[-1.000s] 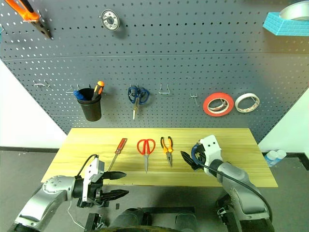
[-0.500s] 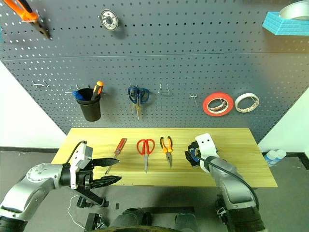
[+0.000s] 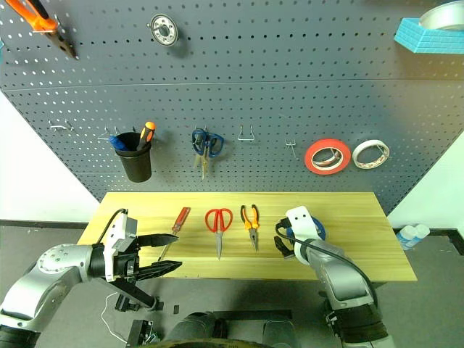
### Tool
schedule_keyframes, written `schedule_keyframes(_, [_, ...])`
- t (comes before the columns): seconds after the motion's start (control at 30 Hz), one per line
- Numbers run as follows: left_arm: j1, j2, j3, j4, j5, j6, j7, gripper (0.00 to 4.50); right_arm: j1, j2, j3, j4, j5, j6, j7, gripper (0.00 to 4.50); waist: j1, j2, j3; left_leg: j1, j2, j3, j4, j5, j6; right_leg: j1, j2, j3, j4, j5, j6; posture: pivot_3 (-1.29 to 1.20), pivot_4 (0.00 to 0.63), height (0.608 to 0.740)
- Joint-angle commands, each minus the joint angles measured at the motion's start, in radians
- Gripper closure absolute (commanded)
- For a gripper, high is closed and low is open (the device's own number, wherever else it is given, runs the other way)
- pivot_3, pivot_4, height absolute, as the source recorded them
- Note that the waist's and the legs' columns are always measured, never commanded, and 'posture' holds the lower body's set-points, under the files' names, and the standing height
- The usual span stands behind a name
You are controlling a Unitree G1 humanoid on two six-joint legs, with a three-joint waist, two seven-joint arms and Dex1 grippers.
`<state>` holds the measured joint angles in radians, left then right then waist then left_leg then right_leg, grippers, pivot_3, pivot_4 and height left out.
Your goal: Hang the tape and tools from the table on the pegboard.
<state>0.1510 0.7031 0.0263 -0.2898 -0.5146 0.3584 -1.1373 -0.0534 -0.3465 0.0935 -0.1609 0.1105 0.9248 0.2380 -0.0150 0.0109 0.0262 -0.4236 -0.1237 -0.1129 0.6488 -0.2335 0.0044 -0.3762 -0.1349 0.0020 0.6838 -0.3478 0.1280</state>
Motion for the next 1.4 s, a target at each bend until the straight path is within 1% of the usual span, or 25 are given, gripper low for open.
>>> schedule_keyframes(0.03, [-0.02, -0.01, 0.039, -0.018, -0.027, -0.03, 0.006, 1.03, -0.04, 0.013, -0.002, 0.003, -0.017, 0.021, -0.021, 0.0, 0.0, 0.0, 0.0, 0.0, 0.0, 0.0, 0.0, 0.0, 0.0, 0.0, 0.0, 0.0, 0.0, 0.0, 0.0, -0.07, 0.0, 0.68])
schedule_keyframes(0.17, [-0.045, -0.026, 0.058, -0.009, -0.044, -0.029, 0.023, 1.03, -0.073, 0.019, -0.005, 0.053, -0.025, 0.05, -0.027, 0.0, 0.0, 0.0, 0.0, 0.0, 0.0, 0.0, 0.0, 0.0, 0.0, 0.0, 0.0, 0.0, 0.0, 0.0, 0.0, -0.07, 0.001, 0.68])
schedule_keyframes(0.43, [-0.052, -0.03, 0.045, -0.006, -0.037, -0.021, 0.026, 1.03, -0.154, 0.043, 0.008, 0.169, -0.025, 0.09, -0.024, 0.0, -0.005, 0.0, 0.0, 0.0, 0.0, 0.0, 0.0, 0.001, 0.002, 0.0, 0.0, 0.0, 0.0, 0.0, 0.0, -0.07, 0.013, 0.68])
schedule_keyframes(0.53, [-0.053, -0.029, 0.045, -0.024, -0.046, -0.007, 0.033, 1.03, -0.183, 0.054, 0.023, 0.211, -0.03, 0.074, -0.016, 0.0, -0.005, 0.0, 0.002, 0.0, 0.0, 0.0, 0.0, 0.001, 0.002, 0.0, 0.0, 0.0, 0.0, 0.0, 0.0, -0.07, 0.032, 0.68])
schedule_keyframes(0.57, [-0.051, -0.028, 0.047, -0.034, -0.05, 0.0, 0.035, 1.03, -0.19, 0.054, 0.028, 0.22, -0.033, 0.071, -0.014, 0.0, -0.005, 0.0, 0.004, 0.0, 0.0, 0.0, 0.0, 0.001, 0.002, 0.0, 0.0, 0.0, 0.0, 0.0, 0.0, -0.07, 0.048, 0.68])
schedule_keyframes(0.83, [0.048, -0.022, 0.066, -0.171, -0.1, 0.054, 0.078, 1.03, -0.227, 0.03, 0.065, 0.269, -0.046, 0.026, 0.033, 0.0, -0.005, -0.001, 0.046, -0.001, 0.0, 0.0, 0.0, 0.002, 0.003, -0.001, -0.001, 0.0, 0.0, 0.0, 0.0, -0.05, 0.119, 0.68])
schedule_keyframes(0.97, [0.121, -0.007, 0.1, -0.236, -0.132, 0.079, 0.095, 1.03, -0.238, 0.018, 0.072, 0.263, -0.052, 0.013, 0.047, 0.0, -0.005, -0.001, 0.071, -0.002, 0.0, 0.0, 0.0, 0.002, 0.003, -0.002, -0.001, 0.0, 0.0, 0.0, -0.001, -0.04, 0.138, 0.68])
schedule_keyframes(1.1, [0.16, 0.0, 0.097, -0.255, -0.135, 0.081, 0.101, 1.03, -0.253, 0.015, 0.06, 0.291, -0.066, -0.007, 0.042, 0.0, -0.004, -0.002, 0.087, -0.003, 0.0, 0.0, 0.0, 0.002, 0.003, -0.003, -0.001, 0.0, 0.0, 0.0, -0.001, -0.04, 0.137, 0.68])
schedule_keyframes(1.3, [0.127, 0.0, 0.087, -0.26, -0.147, 0.103, 0.113, 1.03, -0.25, 0.02, 0.056, 0.27, -0.075, 0.0, 0.034, 0.0, -0.002, -0.003, 0.095, -0.003, 0.0, 0.0, -0.001, 0.002, 0.003, -0.004, -0.001, 0.0, 0.0, 0.0, -0.001, -0.04, 0.13, 0.68])
schedule_keyframes(1.4, [0.126, 0.006, 0.089, -0.267, -0.155, 0.105, 0.113, 1.03, -0.257, 0.032, 0.047, 0.274, -0.09, -0.002, -0.001, 0.0, -0.003, -0.004, 0.097, -0.003, 0.0, 0.0, -0.001, 0.002, 0.003, -0.004, -0.001, 0.0, 0.0, 0.0, -0.001, -0.04, 0.133, 0.68])
